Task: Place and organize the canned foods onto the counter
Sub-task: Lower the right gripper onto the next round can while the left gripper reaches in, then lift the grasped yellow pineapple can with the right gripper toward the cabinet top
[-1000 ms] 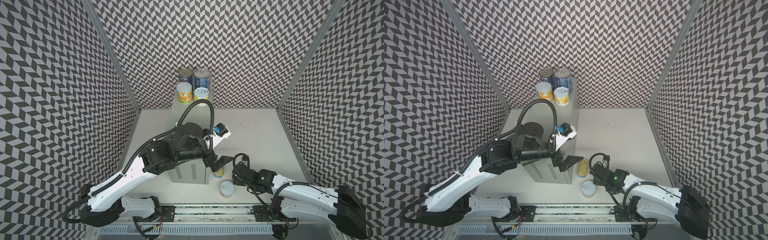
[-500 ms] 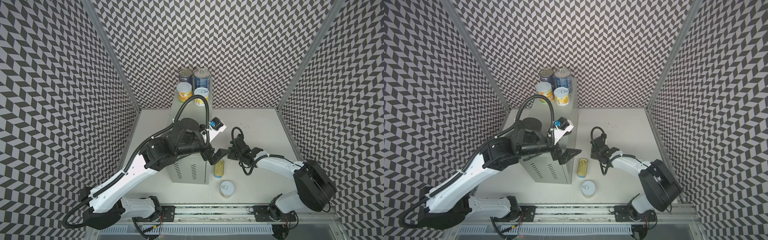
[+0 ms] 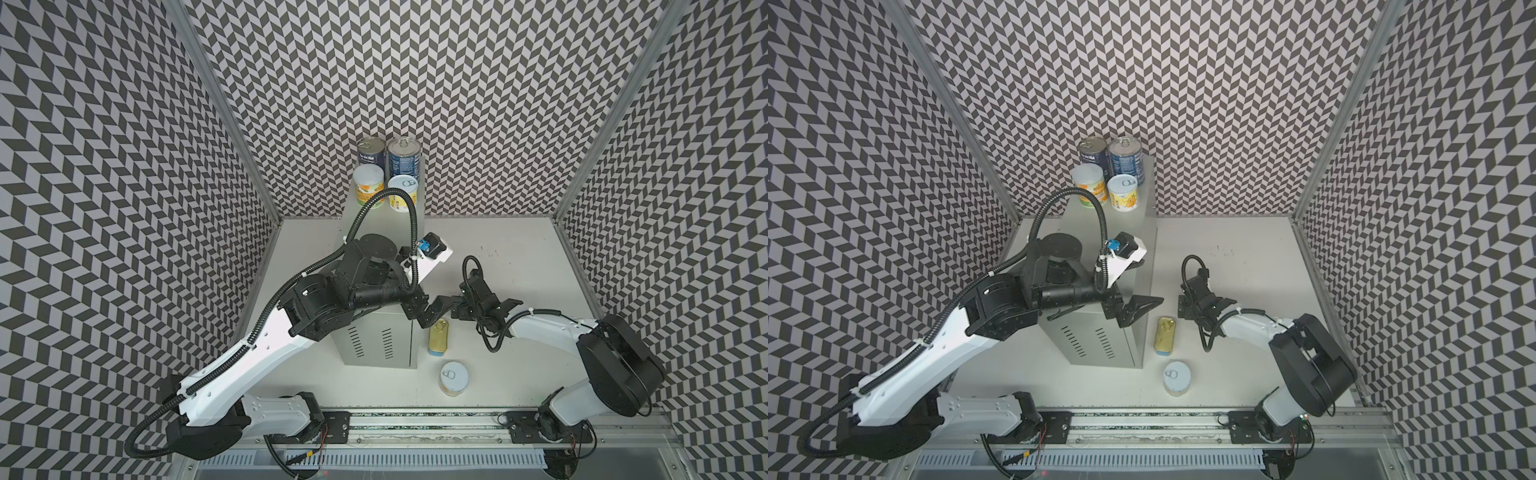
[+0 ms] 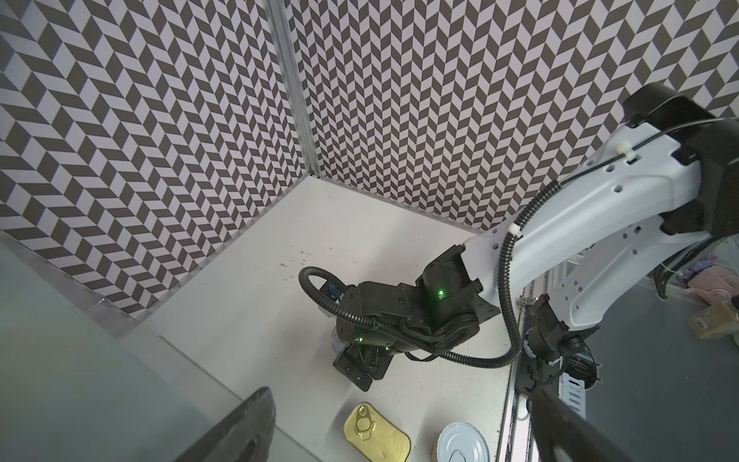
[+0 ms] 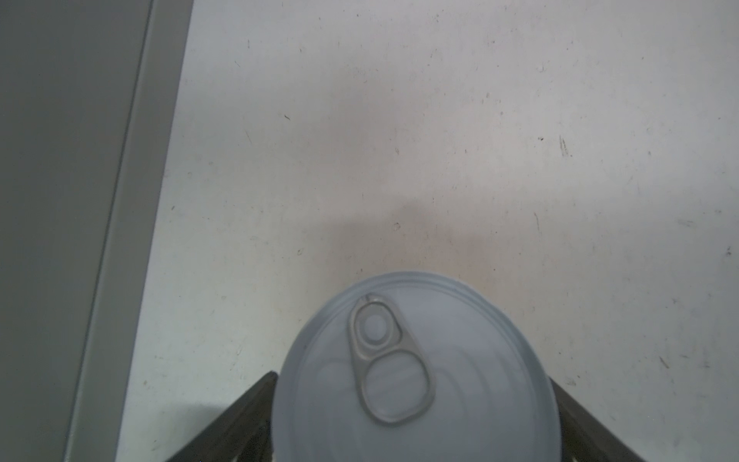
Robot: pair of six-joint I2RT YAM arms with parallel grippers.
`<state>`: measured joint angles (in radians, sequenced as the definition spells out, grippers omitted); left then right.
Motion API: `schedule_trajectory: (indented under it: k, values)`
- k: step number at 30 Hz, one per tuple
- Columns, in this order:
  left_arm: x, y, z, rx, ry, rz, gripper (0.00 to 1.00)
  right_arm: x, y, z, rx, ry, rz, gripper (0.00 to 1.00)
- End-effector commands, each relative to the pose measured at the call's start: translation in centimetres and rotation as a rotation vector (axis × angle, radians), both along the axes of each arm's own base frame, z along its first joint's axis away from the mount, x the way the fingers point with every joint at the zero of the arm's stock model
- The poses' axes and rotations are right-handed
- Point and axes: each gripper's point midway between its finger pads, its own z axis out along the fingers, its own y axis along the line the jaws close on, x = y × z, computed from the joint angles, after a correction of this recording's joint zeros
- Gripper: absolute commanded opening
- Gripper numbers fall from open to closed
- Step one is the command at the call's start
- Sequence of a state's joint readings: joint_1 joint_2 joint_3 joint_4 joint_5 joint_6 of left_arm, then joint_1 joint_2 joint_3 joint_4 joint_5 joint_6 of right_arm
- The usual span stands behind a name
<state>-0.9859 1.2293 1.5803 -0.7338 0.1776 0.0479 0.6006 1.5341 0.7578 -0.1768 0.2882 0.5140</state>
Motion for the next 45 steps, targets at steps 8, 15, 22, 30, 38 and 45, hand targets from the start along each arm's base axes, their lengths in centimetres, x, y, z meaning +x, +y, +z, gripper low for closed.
schedule_trajectory:
  k: [8,15,22,30,38,45]
  values:
    - [1.1,1.1,1.8,-0.036,-0.059,0.077,1.0,1.2,-0.4,3.1,-0.006,-0.12,-0.008,0.75]
    - [1.5,3.4,3.1,-0.052,-0.115,0.157,1.0,1.9,-0.3,9.8,-0.003,-0.26,0.044,0.71]
    - [2.2,7.3,4.6,-0.063,-0.178,0.302,1.0,2.3,1.3,20.4,0.022,-0.408,0.174,0.7]
    - [3.0,11.6,4.8,-0.06,-0.217,0.467,1.0,0.2,2.1,35.9,0.107,-0.686,0.316,0.69]
    - [3.2,15.5,4.8,-0.038,-0.24,0.609,1.0,-0.9,5.9,43.9,0.188,-0.749,0.53,0.69]
    - [4.0,16.6,3.2,0.033,-0.178,0.661,1.0,-1.5,10.5,46.2,0.173,-0.735,0.639,0.69]
